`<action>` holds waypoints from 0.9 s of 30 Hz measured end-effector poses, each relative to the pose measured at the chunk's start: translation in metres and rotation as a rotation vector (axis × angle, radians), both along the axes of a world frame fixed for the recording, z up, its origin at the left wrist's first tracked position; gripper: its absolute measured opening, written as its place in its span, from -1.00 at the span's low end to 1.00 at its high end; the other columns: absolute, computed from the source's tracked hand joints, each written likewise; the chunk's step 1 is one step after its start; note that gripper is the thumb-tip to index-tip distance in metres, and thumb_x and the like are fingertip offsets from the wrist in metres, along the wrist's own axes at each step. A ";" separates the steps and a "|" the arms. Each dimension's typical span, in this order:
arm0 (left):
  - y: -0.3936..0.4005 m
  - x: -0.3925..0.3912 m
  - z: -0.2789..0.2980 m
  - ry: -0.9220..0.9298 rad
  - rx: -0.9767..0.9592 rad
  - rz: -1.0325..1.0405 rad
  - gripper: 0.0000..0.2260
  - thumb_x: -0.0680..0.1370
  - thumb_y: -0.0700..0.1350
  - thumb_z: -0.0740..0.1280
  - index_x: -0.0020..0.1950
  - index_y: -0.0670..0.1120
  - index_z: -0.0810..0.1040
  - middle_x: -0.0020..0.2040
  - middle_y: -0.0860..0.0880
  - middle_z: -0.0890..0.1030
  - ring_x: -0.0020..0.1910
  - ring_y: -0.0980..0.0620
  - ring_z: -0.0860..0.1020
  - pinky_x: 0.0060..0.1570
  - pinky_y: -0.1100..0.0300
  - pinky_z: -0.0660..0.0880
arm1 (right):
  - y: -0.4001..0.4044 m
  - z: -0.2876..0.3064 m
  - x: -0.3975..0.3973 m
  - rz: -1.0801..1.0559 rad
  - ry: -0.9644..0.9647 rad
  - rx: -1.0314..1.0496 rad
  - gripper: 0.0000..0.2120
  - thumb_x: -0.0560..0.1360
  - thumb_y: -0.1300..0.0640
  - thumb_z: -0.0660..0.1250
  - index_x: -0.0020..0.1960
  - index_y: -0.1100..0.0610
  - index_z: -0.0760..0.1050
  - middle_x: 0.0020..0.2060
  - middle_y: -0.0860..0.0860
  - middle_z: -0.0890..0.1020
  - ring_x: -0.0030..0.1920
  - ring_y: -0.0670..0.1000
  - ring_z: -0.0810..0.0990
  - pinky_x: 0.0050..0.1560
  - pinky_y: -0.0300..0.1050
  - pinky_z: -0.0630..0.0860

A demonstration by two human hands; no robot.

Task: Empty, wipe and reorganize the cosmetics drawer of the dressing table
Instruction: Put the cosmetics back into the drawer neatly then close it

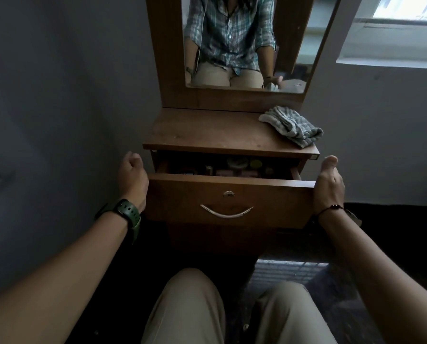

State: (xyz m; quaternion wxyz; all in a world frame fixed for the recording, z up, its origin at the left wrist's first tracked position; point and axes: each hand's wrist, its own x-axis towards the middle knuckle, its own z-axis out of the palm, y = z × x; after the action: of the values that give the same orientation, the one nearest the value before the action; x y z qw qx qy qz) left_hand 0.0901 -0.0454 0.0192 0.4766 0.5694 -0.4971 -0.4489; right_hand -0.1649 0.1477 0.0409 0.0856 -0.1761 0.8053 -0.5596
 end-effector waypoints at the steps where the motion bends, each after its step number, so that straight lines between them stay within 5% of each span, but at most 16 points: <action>1: -0.003 -0.003 0.001 0.015 0.012 -0.012 -0.62 0.65 -0.03 0.02 0.44 -0.11 0.28 0.46 -0.10 0.32 0.43 -0.08 0.30 0.34 0.13 0.26 | -0.004 0.000 -0.003 0.002 -0.032 -0.010 -0.44 0.61 -0.15 -0.17 0.46 0.12 0.24 0.44 0.13 0.31 0.46 0.10 0.23 0.43 -0.04 0.13; 4: -0.003 -0.010 0.006 0.050 0.013 -0.022 -0.55 0.64 0.09 -0.03 0.46 -0.08 0.25 0.47 -0.06 0.30 0.44 -0.04 0.27 0.21 0.24 0.20 | -0.018 -0.002 -0.015 -0.010 -0.103 -0.056 -0.39 0.59 -0.20 -0.17 0.41 0.15 0.31 0.35 0.07 0.42 0.43 0.12 0.28 0.42 0.01 0.16; 9: 0.003 -0.021 0.015 0.170 -0.034 0.080 -0.53 0.64 0.11 -0.07 0.51 -0.05 0.14 0.51 -0.02 0.22 0.47 0.00 0.21 0.40 0.17 0.13 | -0.033 -0.007 -0.026 -0.054 -0.134 -0.110 -0.36 0.58 -0.22 -0.17 0.36 0.15 0.38 0.33 0.16 0.46 0.37 0.14 0.37 0.40 0.03 0.24; 13: -0.003 -0.029 0.013 0.157 -0.028 0.101 -0.53 0.63 0.12 -0.02 0.45 -0.10 0.26 0.43 -0.04 0.34 0.40 0.00 0.32 0.18 0.22 0.22 | -0.042 -0.008 -0.029 -0.133 -0.144 -0.166 -0.38 0.58 -0.21 -0.13 0.24 0.19 0.48 0.17 0.16 0.58 0.22 0.13 0.48 0.22 -0.05 0.32; 15: -0.009 -0.030 0.010 0.170 -0.038 0.097 -0.58 0.62 0.12 0.01 0.33 -0.08 0.40 0.15 0.07 0.50 0.12 0.13 0.47 0.02 0.31 0.25 | -0.046 -0.006 -0.030 -0.162 -0.169 -0.204 -0.43 0.57 -0.20 -0.10 0.16 0.15 0.52 0.04 0.12 0.61 0.09 0.08 0.52 0.16 -0.04 0.37; 17: -0.016 -0.032 0.009 0.147 -0.034 0.080 -0.74 0.62 0.12 0.03 0.04 0.08 0.47 -0.16 0.19 0.40 -0.21 0.28 0.38 -0.11 0.34 0.28 | -0.050 -0.005 -0.030 -0.204 -0.198 -0.249 -0.45 0.56 -0.21 -0.05 0.10 0.14 0.55 -0.08 0.07 0.60 0.00 0.06 0.54 0.08 -0.04 0.42; 20: -0.025 -0.034 0.005 0.091 -0.046 0.056 -0.69 0.59 0.17 0.08 -0.06 0.01 0.49 -0.14 0.13 0.42 -0.20 0.20 0.39 -0.11 0.34 0.31 | -0.056 -0.004 -0.033 -0.291 -0.233 -0.286 -0.46 0.56 -0.19 -0.01 0.08 0.17 0.56 -0.13 0.04 0.58 -0.06 0.02 0.52 -0.04 -0.13 0.36; 23: -0.024 -0.038 0.007 0.048 -0.036 0.062 -0.71 0.57 0.17 0.13 -0.31 0.12 0.25 -0.29 0.19 0.30 -0.35 0.28 0.27 -0.36 0.45 0.26 | -0.060 -0.004 -0.034 -0.355 -0.227 -0.274 -0.50 0.57 -0.17 0.01 0.08 0.15 0.57 -0.12 0.02 0.57 -0.04 0.01 0.49 -0.02 -0.17 0.34; 25: -0.030 -0.038 0.004 0.042 -0.034 0.076 -0.76 0.56 0.19 0.14 -0.17 0.08 0.42 -0.15 0.17 0.45 -0.22 0.28 0.37 -0.18 0.51 0.32 | -0.062 -0.006 -0.033 -0.377 -0.232 -0.284 -0.51 0.56 -0.18 0.03 0.07 0.13 0.58 -0.07 0.04 0.61 0.00 0.03 0.52 0.04 -0.15 0.38; 27: -0.037 -0.037 -0.002 0.053 -0.048 0.070 -0.61 0.55 0.22 0.14 0.10 -0.06 0.51 0.08 0.03 0.55 -0.01 0.14 0.47 0.08 0.29 0.35 | -0.065 -0.006 -0.034 -0.393 -0.240 -0.297 -0.51 0.55 -0.19 0.04 0.04 0.12 0.59 0.02 0.06 0.64 0.07 0.07 0.54 0.11 -0.10 0.40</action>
State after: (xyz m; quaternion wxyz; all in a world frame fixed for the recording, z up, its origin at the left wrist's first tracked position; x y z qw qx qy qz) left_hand 0.0527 -0.0825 0.0177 0.5185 0.5629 -0.4746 -0.4347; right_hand -0.1990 0.0832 0.0345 0.0435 0.0404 0.7172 -0.6943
